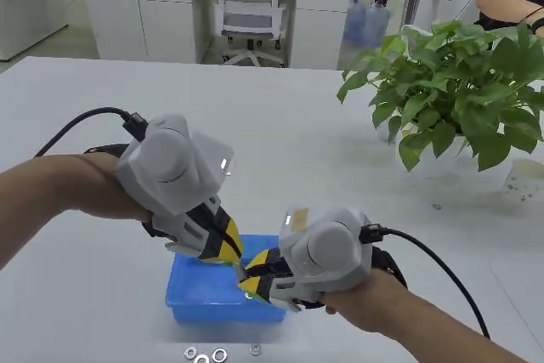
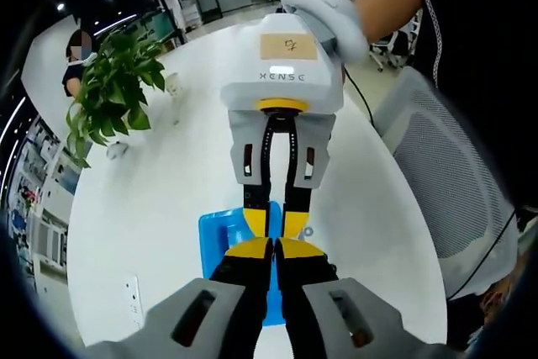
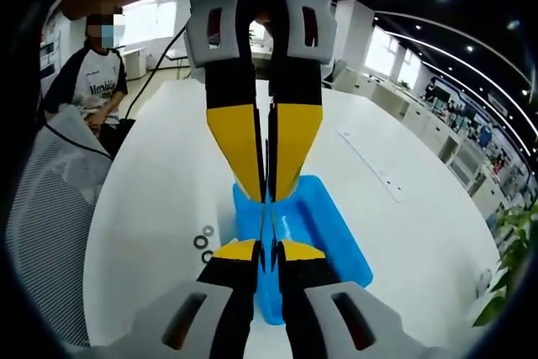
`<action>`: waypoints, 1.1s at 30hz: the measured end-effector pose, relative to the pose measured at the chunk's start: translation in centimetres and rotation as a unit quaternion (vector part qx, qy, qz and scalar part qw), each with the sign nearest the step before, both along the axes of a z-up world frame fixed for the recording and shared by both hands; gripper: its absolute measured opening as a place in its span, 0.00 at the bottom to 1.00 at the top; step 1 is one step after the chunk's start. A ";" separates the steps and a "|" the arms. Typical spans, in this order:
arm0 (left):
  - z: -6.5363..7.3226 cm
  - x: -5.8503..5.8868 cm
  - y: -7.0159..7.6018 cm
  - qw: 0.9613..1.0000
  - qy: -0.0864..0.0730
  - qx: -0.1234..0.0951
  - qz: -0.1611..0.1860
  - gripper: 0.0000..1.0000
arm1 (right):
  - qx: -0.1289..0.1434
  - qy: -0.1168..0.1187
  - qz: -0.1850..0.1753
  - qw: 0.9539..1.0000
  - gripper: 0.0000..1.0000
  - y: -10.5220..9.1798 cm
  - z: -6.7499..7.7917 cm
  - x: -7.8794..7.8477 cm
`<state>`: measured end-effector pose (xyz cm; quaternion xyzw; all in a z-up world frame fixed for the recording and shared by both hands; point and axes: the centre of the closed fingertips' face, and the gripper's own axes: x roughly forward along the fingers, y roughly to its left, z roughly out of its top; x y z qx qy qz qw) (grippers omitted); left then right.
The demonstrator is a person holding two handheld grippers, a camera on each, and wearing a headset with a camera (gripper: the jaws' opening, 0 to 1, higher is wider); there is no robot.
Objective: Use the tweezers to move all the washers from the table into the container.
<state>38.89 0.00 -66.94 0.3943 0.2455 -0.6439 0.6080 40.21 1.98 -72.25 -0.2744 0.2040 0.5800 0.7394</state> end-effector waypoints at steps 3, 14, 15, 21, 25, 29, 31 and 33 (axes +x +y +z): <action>0.1 -0.3 0.0 1.000 0.000 0.001 0.000 0.06 | 0.000 -0.002 0.000 1.000 0.10 0.0 0.1 -0.3; -0.2 -1.3 -0.2 1.000 0.000 0.002 -0.004 0.06 | 0.000 -0.004 -0.001 1.000 0.10 -0.6 0.0 -1.6; -0.3 -1.5 -0.3 1.000 0.001 0.002 -0.005 0.06 | 0.000 -0.003 -0.003 1.000 0.11 -0.7 0.0 -1.7; -1.2 -2.3 -0.5 1.000 0.007 0.006 -0.013 0.06 | 0.003 0.005 -0.009 1.000 0.11 -1.0 -0.9 -2.7; -1.8 -2.7 -0.8 1.000 0.011 0.006 -0.017 0.06 | 0.001 0.008 -0.011 1.000 0.11 -1.2 -1.5 -3.2; -2.3 -3.1 -1.1 1.000 0.016 0.006 -0.020 0.06 | 0.003 0.012 -0.013 1.000 0.11 -1.4 -2.1 -3.5; -2.6 -3.3 -1.2 1.000 0.020 0.006 -0.021 0.06 | 0.003 0.014 -0.012 1.000 0.11 -1.4 -2.4 -3.8; -2.9 -3.5 -1.3 0.999 0.023 0.007 -0.022 0.06 | 0.001 0.016 -0.012 1.000 0.11 -1.5 -2.7 -4.0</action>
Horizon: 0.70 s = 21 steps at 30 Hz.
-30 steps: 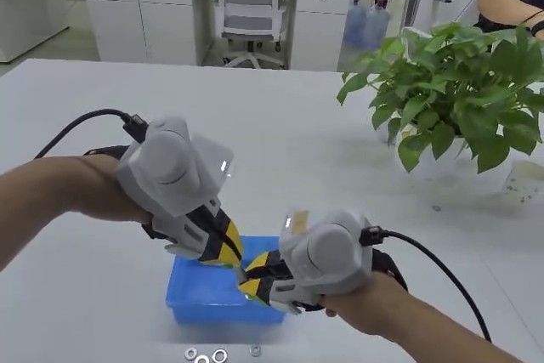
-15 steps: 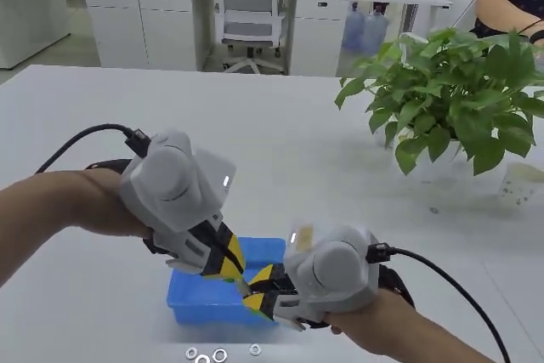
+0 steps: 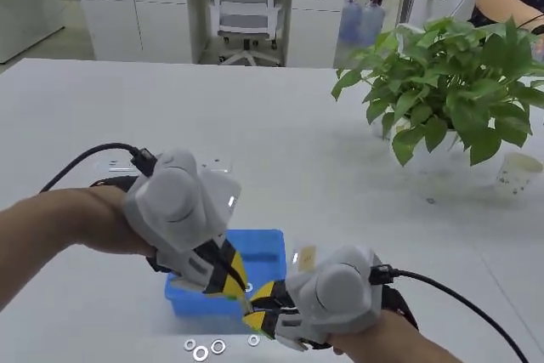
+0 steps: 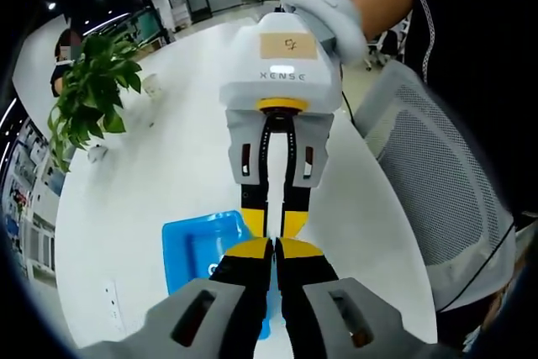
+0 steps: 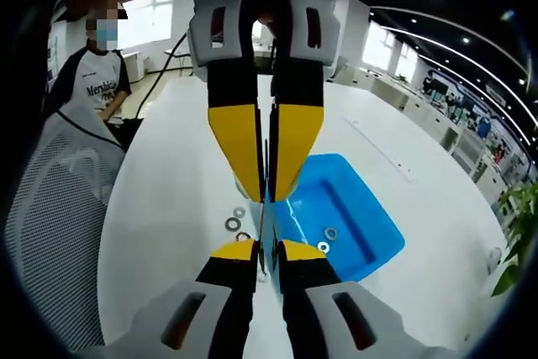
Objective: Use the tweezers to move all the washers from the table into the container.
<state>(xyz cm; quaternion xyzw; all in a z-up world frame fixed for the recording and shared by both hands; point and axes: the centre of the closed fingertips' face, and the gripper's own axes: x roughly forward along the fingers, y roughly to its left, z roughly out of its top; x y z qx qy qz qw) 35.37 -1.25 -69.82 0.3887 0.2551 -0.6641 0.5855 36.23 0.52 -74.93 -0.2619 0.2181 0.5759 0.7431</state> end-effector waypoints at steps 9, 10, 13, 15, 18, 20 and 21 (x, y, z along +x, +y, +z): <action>-0.8 -0.7 -0.3 1.000 0.012 -0.001 -0.001 0.06 | -0.003 0.004 0.002 1.000 0.12 -0.1 -0.9 -0.7; -0.9 -0.8 -0.3 1.000 0.013 -0.001 -0.001 0.06 | -0.003 0.004 0.003 1.000 0.12 -0.1 -1.0 -0.8; -1.1 -0.9 -0.3 1.000 0.016 0.000 -0.001 0.06 | -0.004 0.003 0.002 1.000 0.12 -0.1 -1.2 -1.0; -1.2 -1.0 -0.4 1.000 0.017 -0.001 -0.002 0.06 | -0.003 0.004 0.001 1.000 0.12 -0.1 -1.3 -1.0; -1.4 -1.1 -0.5 1.000 0.018 -0.001 -0.001 0.06 | -0.005 0.002 0.000 1.000 0.12 -0.2 -1.5 -1.1; -1.5 -1.1 -0.5 1.000 0.020 -0.001 -0.002 0.06 | -0.004 0.003 -0.001 1.000 0.12 -0.2 -1.5 -1.1; -1.5 -1.1 -0.5 1.000 0.020 -0.001 -0.002 0.06 | -0.004 0.003 -0.001 1.000 0.12 -0.2 -1.6 -1.2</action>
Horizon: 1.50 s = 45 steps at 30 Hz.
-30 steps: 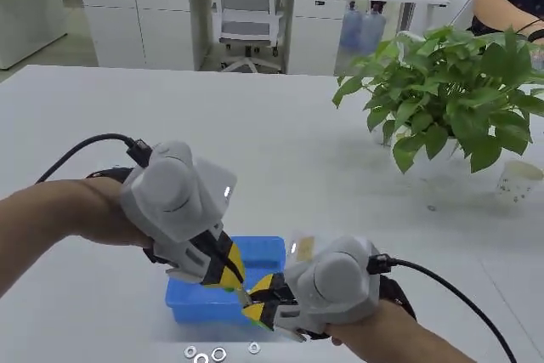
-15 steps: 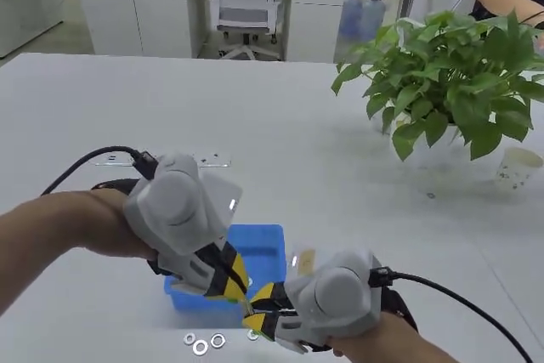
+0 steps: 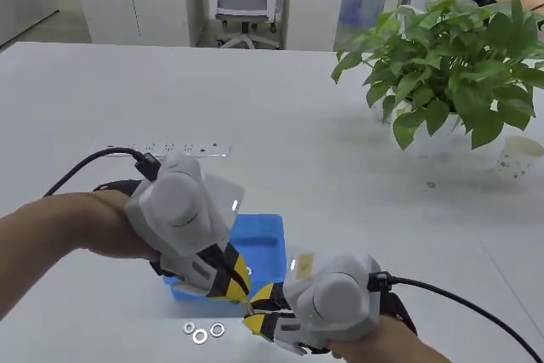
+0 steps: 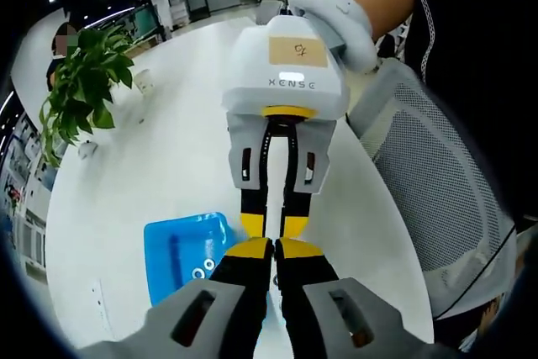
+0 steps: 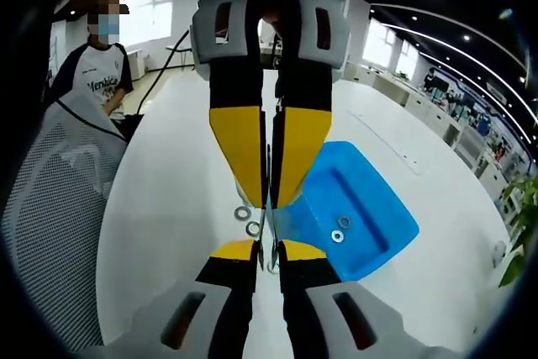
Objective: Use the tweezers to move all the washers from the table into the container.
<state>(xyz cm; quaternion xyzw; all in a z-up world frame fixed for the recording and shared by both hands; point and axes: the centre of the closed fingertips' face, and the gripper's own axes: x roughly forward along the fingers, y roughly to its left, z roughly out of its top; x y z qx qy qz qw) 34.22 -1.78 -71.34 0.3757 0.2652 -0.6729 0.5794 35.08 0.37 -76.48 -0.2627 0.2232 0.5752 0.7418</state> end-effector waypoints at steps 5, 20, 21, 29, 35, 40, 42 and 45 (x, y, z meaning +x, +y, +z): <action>0.0 0.0 -0.1 1.000 0.001 -0.002 0.000 0.06 | -0.001 -0.003 0.001 1.000 0.12 0.1 0.0 0.1; -0.5 0.0 -0.2 1.000 0.004 0.000 -0.002 0.06 | -0.004 -0.003 -0.001 1.000 0.12 0.2 -0.4 0.2; -0.5 0.0 -0.2 1.000 0.004 0.000 -0.002 0.06 | -0.004 -0.002 -0.001 1.000 0.12 0.2 -0.4 0.2; -0.8 0.1 -0.5 1.000 0.007 0.000 -0.006 0.06 | -0.004 0.000 -0.006 1.000 0.12 0.0 -0.7 0.2; -0.8 0.3 -0.8 1.000 0.006 -0.003 -0.006 0.06 | -0.004 -0.001 -0.007 1.000 0.12 -0.2 -0.7 0.3; -0.8 0.4 -0.8 1.000 0.003 -0.002 -0.006 0.06 | -0.003 -0.003 -0.007 1.000 0.12 -0.2 -0.6 0.4; -0.7 0.4 -0.8 1.000 0.001 -0.001 -0.007 0.06 | -0.003 -0.005 -0.007 1.000 0.12 -0.2 -0.5 0.4; -0.5 0.2 -0.9 1.000 0.002 -0.003 -0.008 0.06 | -0.002 -0.003 -0.007 1.000 0.12 -0.1 -0.6 0.4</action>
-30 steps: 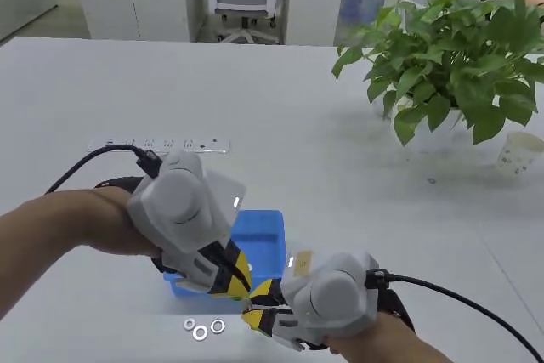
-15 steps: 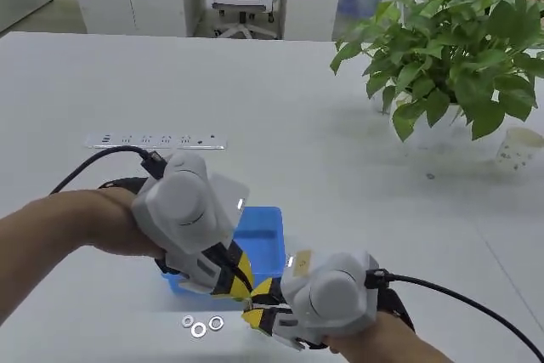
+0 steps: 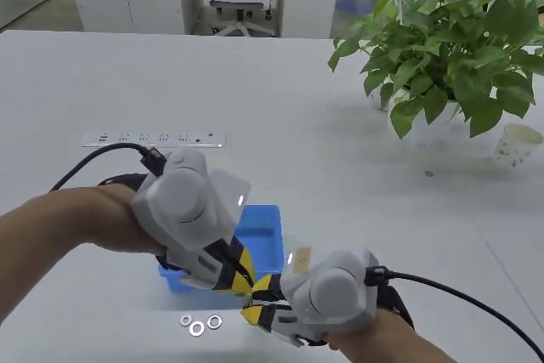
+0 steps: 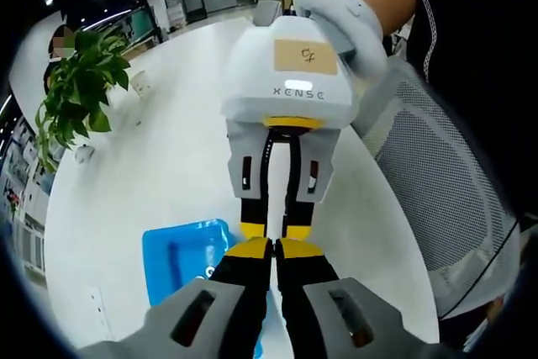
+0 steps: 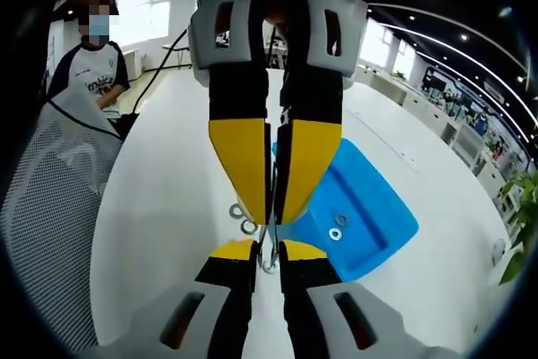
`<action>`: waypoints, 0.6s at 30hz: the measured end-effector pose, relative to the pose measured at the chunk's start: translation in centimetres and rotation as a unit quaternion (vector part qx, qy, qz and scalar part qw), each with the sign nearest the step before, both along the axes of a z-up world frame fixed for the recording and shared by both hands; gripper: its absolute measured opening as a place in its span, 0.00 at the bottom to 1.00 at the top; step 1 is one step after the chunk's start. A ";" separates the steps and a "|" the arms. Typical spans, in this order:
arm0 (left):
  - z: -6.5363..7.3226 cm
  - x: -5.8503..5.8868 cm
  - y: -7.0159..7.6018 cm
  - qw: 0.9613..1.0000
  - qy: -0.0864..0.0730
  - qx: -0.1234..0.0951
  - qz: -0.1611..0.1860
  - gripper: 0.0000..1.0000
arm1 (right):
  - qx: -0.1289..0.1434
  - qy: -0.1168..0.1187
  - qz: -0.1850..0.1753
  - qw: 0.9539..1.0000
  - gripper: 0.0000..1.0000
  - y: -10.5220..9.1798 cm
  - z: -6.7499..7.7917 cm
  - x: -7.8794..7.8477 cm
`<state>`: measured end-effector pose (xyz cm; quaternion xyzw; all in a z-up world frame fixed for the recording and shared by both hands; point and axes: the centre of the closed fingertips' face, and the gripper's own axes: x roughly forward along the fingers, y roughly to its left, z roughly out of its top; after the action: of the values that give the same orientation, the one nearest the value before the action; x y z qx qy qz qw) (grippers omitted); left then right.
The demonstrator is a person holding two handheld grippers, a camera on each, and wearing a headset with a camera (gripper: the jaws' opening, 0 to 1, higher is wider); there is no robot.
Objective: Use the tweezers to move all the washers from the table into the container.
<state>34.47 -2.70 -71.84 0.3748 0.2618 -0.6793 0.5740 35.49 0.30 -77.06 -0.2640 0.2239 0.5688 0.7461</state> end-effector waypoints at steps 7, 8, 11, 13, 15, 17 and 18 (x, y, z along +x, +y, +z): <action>-0.3 0.2 0.3 1.000 -0.001 0.006 0.000 0.06 | -0.001 0.000 0.002 1.000 0.12 0.1 -0.1 -0.1; -0.3 0.2 0.3 1.000 0.000 0.006 0.001 0.06 | -0.002 -0.001 0.003 1.000 0.12 0.0 -0.1 -0.1; -0.3 0.2 0.2 1.000 -0.001 0.005 0.001 0.06 | -0.002 0.000 0.002 1.000 0.13 0.0 -0.1 -0.1; -0.3 0.2 0.1 1.000 0.000 0.004 0.001 0.06 | -0.003 0.001 0.001 1.000 0.13 -0.1 -0.2 -0.1; -0.3 0.3 0.0 1.000 0.000 0.002 0.001 0.06 | -0.009 0.002 -0.002 1.000 0.13 -0.3 -0.5 -0.1; -0.3 0.3 -0.2 1.000 0.000 0.001 0.000 0.06 | -0.009 0.002 -0.007 1.000 0.11 -0.4 -0.5 0.1; -0.3 0.3 -0.3 1.000 -0.001 0.001 -0.001 0.06 | -0.009 0.006 -0.009 1.000 0.11 -0.4 -0.5 0.0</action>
<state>34.79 -2.95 -72.18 0.3763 0.2615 -0.6791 0.5734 35.54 -0.11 -77.59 -0.2653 0.2358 0.5619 0.7472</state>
